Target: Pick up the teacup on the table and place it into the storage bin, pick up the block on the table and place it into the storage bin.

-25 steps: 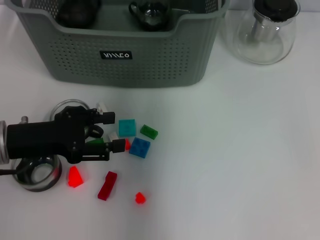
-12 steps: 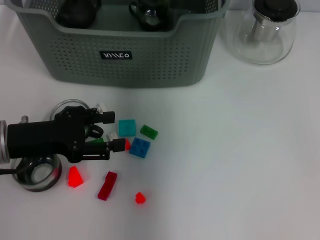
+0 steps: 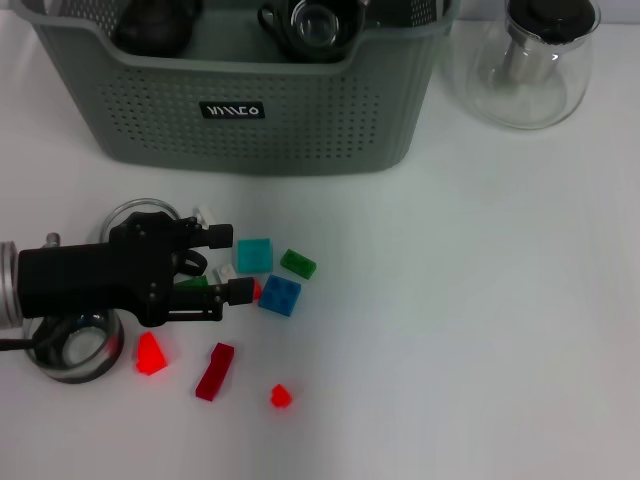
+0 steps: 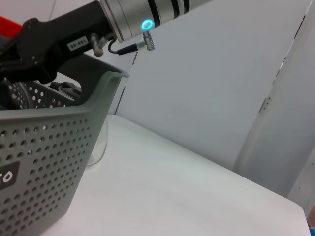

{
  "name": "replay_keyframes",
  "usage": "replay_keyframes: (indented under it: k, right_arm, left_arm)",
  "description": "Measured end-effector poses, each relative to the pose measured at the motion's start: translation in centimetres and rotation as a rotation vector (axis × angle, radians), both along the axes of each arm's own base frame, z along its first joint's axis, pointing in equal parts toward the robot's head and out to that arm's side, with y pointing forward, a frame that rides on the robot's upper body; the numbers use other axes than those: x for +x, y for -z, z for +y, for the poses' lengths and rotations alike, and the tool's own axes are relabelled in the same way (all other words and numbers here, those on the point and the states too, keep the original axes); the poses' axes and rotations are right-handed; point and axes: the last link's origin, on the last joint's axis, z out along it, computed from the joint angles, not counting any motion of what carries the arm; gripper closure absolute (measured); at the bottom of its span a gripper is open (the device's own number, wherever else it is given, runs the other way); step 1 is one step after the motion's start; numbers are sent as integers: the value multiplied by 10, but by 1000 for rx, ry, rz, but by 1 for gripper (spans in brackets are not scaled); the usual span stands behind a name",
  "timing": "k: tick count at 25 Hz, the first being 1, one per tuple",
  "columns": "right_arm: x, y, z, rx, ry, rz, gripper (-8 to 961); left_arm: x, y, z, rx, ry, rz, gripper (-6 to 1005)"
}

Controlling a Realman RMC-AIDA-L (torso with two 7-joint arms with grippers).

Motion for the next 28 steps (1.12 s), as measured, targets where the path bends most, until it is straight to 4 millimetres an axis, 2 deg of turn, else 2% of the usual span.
replay_keyframes:
  k: [20, 25, 28]
  right_arm:
    - [3, 4, -6, -38, 30, -12, 815]
    - [1, 5, -8, -50, 25, -26, 594]
    - [-4, 4, -8, -56, 15, -19, 525]
  left_arm:
    - [0, 0, 0, 1, 1, 1, 160]
    - [-1, 0, 0, 2, 0, 1, 161]
    - [0, 0, -1, -1, 1, -2, 161]
